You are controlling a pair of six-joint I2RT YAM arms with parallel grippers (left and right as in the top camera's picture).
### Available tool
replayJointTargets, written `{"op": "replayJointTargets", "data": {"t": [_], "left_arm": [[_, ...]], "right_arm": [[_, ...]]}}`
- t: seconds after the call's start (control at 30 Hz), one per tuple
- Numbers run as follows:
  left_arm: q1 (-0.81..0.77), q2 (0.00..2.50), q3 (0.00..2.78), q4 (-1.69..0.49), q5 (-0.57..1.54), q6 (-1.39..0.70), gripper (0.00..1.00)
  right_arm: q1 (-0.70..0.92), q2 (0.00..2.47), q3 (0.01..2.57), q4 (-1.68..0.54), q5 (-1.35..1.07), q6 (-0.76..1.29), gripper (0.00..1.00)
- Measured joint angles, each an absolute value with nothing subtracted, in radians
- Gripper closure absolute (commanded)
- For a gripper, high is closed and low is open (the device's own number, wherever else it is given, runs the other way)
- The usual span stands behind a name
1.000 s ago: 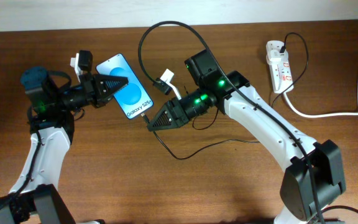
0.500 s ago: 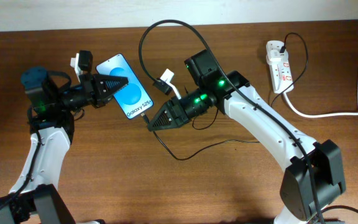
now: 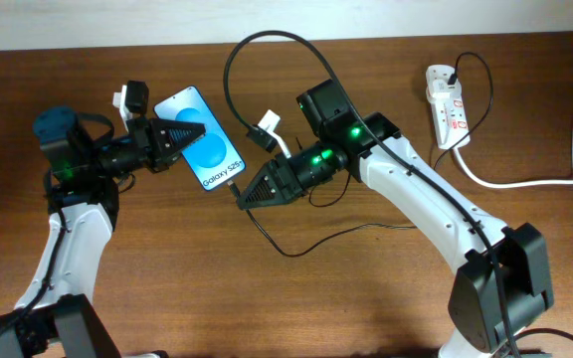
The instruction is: Plug charger to phone and switch on socket
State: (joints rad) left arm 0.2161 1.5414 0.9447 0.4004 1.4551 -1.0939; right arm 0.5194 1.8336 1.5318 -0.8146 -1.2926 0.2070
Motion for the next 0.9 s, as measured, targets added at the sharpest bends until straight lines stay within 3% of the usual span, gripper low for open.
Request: {"op": "replayJointTargets", "data": {"t": [0.9], "left_arm": [[0.216,1.541,0.945,0.401,1.455,-1.101,1.0]], "right_arm": [[0.519,1.858,1.532,-0.819,-1.336,0.216,0.96]]}}
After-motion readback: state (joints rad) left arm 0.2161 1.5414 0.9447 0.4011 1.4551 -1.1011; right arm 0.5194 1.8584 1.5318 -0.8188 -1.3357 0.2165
